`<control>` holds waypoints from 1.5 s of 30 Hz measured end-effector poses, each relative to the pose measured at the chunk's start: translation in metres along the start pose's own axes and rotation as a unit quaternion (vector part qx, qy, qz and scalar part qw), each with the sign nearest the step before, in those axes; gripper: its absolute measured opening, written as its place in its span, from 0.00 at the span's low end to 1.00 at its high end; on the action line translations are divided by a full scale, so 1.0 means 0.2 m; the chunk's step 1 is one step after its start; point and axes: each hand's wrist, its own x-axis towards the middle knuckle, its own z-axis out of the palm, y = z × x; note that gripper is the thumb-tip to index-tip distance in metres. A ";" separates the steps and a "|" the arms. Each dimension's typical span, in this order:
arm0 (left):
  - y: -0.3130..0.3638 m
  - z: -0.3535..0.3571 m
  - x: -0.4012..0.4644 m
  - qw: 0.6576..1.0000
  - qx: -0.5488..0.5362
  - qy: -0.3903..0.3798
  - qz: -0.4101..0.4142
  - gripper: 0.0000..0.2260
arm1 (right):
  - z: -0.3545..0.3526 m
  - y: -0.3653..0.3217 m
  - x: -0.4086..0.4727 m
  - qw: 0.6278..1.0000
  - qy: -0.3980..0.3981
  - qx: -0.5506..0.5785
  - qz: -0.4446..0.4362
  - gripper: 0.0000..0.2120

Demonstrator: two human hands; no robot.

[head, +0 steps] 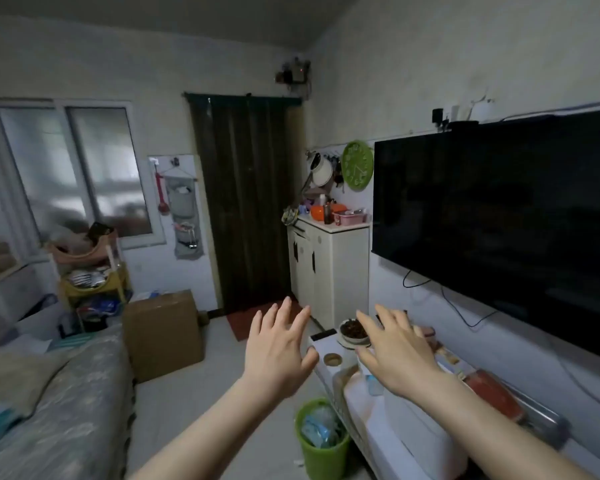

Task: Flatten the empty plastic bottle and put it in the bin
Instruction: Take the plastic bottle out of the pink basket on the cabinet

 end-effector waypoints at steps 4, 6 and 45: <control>-0.14 0.15 0.34 0.999 0.024 0.010 -0.021 0.29 | 0.10 0.06 0.35 1.000 0.014 -0.003 0.002 0.27; -0.20 0.24 0.54 0.999 0.031 0.010 -0.024 0.29 | 0.17 0.10 0.57 1.000 0.012 -0.004 -0.009 0.27; -2.50 1.80 4.15 0.995 0.031 -0.009 0.090 0.28 | 1.43 -0.09 4.75 0.992 0.009 0.015 0.122 0.27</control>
